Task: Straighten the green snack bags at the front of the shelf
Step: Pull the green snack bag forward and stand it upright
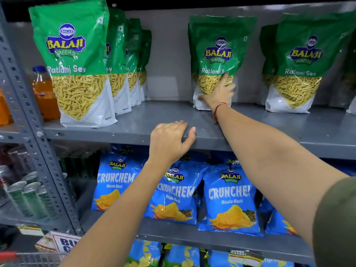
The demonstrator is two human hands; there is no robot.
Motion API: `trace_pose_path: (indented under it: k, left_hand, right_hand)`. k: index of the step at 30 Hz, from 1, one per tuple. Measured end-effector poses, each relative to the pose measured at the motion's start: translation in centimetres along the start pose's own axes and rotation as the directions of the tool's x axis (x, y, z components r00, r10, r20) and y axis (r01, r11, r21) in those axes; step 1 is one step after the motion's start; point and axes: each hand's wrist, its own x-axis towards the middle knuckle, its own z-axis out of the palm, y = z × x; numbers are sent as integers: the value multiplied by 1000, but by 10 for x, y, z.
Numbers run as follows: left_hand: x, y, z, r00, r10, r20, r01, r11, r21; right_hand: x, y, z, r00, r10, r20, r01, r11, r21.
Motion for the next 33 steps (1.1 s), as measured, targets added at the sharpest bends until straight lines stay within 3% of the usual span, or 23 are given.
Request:
trace_pose_path:
  k: [11,20,33]
  left_hand:
    - [0,4,-6,1000,7,18,-7,1000,11]
    - [1,2,-14,985,46,164,-57,997,60]
    - [4,8,-21,976,-14,217,2,999,53]
  right_hand:
    - [-27,-8,-10,997,-56,-59,52,996,-72]
    - [-61,-6,-30,986,-127,-106,118,989,-88]
    - [-135,5,-80,952,-253,-170,232,963,-137]
